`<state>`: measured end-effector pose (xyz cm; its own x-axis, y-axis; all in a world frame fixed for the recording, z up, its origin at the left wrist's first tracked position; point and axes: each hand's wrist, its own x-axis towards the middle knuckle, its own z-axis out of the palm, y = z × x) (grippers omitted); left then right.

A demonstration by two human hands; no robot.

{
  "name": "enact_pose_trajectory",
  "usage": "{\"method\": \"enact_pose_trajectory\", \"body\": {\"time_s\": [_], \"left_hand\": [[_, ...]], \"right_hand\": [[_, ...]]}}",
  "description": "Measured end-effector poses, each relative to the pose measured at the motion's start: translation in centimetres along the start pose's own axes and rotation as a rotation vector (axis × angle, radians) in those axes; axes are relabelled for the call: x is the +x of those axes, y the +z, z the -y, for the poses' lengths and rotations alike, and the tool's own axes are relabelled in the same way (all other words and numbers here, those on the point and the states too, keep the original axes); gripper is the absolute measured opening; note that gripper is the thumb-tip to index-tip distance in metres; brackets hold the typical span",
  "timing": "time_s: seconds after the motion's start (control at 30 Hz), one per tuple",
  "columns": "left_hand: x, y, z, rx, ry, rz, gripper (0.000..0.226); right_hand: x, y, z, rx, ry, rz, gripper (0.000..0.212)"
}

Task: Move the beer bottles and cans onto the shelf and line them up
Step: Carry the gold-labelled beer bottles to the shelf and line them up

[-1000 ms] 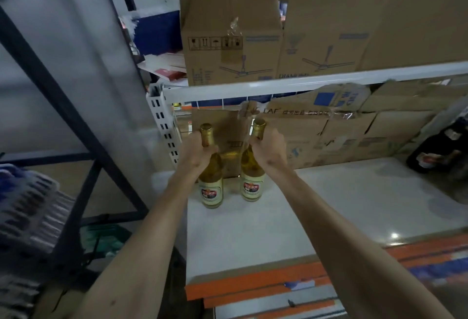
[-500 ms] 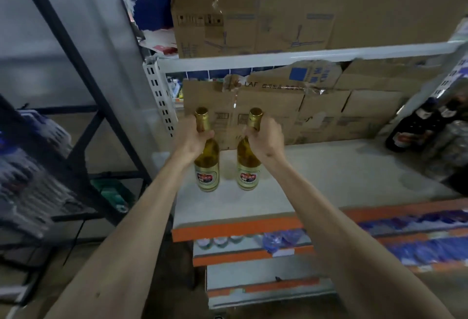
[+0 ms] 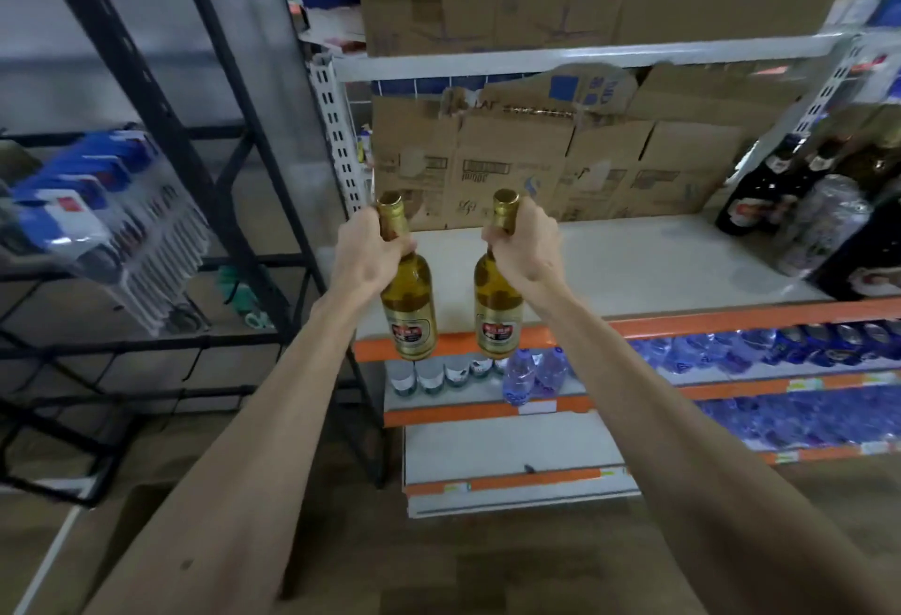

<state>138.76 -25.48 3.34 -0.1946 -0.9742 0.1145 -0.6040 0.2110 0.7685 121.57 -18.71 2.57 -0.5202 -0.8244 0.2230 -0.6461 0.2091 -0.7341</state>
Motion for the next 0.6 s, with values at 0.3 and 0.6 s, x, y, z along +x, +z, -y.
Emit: {"method": "enact_pose_trajectory", "body": {"time_s": [0.3,0.6], "left_hand": [[1.5,-1.1,0.7,0.004,0.045,-0.023,0.028],[14.1,2.7,1.6,-0.027,0.000,-0.014,0.033]], "right_hand": [[1.0,2.0,2.5,0.071,0.037,-0.032,0.014],[12.3,6.5,0.5,0.019,0.091,0.046,0.014]]}}
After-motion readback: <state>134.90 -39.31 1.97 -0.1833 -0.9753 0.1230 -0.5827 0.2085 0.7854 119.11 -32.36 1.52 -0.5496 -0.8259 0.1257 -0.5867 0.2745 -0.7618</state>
